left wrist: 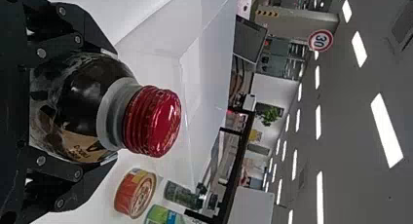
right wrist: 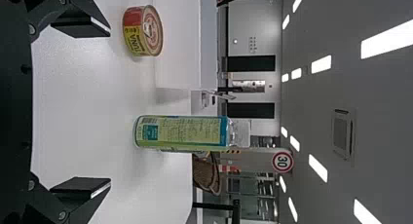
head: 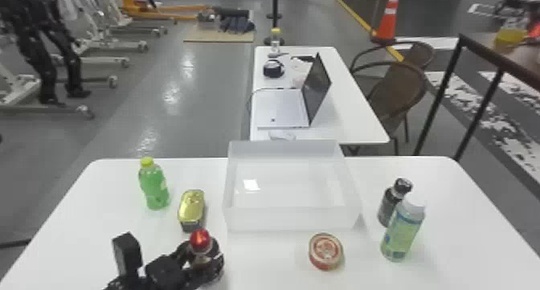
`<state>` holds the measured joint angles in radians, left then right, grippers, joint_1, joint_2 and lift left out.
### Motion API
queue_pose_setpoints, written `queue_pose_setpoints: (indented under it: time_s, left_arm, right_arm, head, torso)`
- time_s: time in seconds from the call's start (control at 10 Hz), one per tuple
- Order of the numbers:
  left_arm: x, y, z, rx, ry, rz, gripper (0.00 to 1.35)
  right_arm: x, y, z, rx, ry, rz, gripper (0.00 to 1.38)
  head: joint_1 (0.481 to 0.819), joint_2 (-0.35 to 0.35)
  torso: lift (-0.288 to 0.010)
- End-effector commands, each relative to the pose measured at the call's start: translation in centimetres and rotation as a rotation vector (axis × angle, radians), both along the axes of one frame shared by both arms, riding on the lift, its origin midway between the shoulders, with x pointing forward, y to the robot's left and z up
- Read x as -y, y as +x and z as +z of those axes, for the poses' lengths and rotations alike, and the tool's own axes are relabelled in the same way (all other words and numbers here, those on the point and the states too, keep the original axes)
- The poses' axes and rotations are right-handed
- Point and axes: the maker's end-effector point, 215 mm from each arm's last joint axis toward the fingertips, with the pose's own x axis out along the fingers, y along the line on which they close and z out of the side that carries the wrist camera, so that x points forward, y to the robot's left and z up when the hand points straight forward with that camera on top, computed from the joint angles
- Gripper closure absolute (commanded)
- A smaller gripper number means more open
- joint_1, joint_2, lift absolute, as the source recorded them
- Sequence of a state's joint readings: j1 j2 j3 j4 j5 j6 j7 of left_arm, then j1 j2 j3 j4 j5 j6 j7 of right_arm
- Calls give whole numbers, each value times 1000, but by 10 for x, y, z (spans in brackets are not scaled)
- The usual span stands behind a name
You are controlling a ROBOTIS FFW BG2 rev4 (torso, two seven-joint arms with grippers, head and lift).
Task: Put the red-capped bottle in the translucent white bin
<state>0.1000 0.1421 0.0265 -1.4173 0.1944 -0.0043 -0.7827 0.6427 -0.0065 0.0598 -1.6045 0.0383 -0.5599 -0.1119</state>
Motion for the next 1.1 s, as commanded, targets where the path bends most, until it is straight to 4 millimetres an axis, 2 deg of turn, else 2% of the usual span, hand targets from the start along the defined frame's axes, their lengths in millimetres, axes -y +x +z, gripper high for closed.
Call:
queue_pose_setpoints:
  time_s: [0.0, 0.2, 0.3, 0.4, 0.5, 0.8, 1.0]
  left_arm:
    - [2, 1, 9, 15, -16, 2, 1161]
    - [5, 20, 64, 36, -3, -1, 1161]
    - [6, 32, 99, 61, 20, -13, 1161]
    - [15, 45, 134, 106, 2, -24, 1161]
    - [35, 56, 154, 137, -10, -56, 1161]
    - [120, 78, 155, 173, -26, -208, 1161]
    - [153, 96, 152, 196, -26, -257, 1161]
  right_arm:
    - [0, 0, -1, -2, -1, 1, 200]
    - [0, 0, 0, 0, 0, 0, 202]
    - [0, 0, 0, 0, 0, 0, 202]
    - [0, 0, 0, 0, 0, 0, 202]
    - [-2, 2, 1, 3, 1, 3, 202]
    - [-4, 5, 0, 5, 2, 9, 202]
    - [-6, 7, -1, 5, 4, 13, 200]
  head:
    - [549, 0]
    - [549, 0]
    - [549, 0]
    - [549, 0]
    - [549, 0]
    - [549, 0]
    - [549, 0]
  torso:
    - [-100]
    - [-100]
    - [-100]
    - [-100]
    - [-100]
    - [-100]
    - [-100]
